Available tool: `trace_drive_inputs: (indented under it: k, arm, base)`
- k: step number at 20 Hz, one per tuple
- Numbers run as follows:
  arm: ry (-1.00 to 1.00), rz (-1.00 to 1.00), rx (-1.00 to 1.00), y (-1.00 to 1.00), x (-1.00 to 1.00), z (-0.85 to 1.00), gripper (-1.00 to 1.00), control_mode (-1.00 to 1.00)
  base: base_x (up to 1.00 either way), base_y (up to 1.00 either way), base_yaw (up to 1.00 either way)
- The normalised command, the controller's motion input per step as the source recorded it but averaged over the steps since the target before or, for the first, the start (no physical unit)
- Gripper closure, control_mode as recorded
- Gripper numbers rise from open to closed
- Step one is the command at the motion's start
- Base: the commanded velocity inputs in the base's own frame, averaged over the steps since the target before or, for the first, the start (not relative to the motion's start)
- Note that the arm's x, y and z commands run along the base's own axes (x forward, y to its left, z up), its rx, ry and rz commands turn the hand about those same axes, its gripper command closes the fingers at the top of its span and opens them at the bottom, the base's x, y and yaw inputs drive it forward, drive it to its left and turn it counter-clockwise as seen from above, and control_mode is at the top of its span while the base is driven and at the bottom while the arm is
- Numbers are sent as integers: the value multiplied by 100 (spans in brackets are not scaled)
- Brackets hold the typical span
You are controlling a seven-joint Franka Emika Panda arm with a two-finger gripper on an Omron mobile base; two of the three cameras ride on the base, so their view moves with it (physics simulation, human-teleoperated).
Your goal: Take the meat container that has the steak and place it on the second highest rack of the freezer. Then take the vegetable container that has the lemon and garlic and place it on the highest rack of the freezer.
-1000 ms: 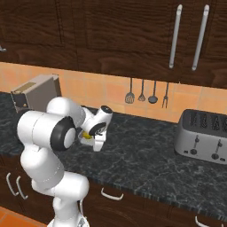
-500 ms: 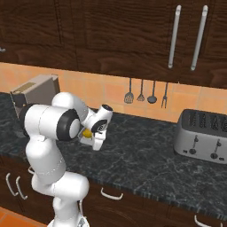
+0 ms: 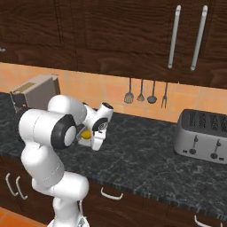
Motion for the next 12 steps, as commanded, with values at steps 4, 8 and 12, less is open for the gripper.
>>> trace_drive_inputs:
  k: [4, 8, 12]
  arm:
    - [-18, 0, -3, 0, -100, 29, 100, -100]
    - [-27, 0, -5, 0, -90, 71, 100, -100]
    - [-29, 0, -4, 5, -79, 80, 100, -100]
  base:
    - [0, 0, 0]
    - [0, 0, 0]
    - [0, 0, 0]
